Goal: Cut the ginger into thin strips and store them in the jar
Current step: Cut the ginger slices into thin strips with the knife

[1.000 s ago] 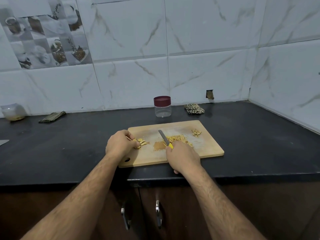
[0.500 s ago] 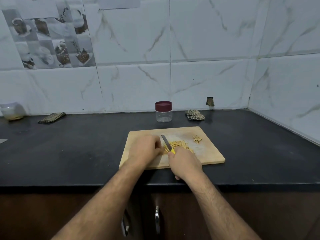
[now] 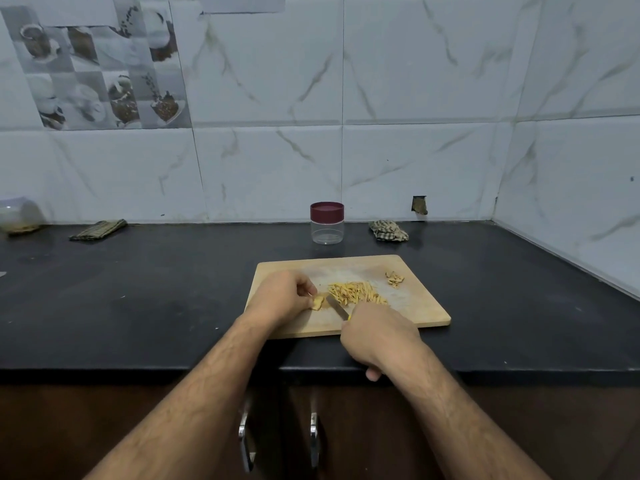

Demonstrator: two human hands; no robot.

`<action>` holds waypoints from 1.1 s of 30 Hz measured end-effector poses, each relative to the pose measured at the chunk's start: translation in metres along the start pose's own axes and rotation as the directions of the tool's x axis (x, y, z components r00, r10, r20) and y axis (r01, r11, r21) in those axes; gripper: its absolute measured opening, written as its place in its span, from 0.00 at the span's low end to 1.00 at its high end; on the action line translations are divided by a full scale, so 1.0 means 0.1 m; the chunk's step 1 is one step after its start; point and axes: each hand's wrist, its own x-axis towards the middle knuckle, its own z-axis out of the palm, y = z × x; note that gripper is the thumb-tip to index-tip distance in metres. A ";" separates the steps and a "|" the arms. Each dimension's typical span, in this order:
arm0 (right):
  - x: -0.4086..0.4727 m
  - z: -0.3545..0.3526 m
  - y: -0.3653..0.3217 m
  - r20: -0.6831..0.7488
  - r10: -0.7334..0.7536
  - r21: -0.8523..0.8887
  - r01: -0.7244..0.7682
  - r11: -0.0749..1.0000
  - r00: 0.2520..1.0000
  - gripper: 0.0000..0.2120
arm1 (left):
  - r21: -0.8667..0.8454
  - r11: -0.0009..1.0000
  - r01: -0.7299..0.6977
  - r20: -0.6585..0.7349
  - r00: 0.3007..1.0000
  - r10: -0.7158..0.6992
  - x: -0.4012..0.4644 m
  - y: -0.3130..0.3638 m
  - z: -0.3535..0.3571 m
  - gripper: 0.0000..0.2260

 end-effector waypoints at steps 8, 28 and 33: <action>0.06 0.04 -0.13 -0.034 -0.026 -0.085 0.023 0.996 0.999 0.09 | -0.077 0.997 0.030 0.011 0.999 -0.030 -0.02 -0.03 0.01 0.07; 0.12 0.15 -0.20 -0.117 -0.038 -0.169 0.018 0.985 0.992 0.12 | 0.047 0.999 0.014 0.121 0.992 -0.020 0.11 -0.02 0.05 0.14; 0.14 0.15 -0.23 -0.114 -0.057 -0.206 0.032 0.978 0.992 0.12 | 0.081 0.997 -0.005 0.119 0.993 -0.005 0.09 -0.03 0.06 0.14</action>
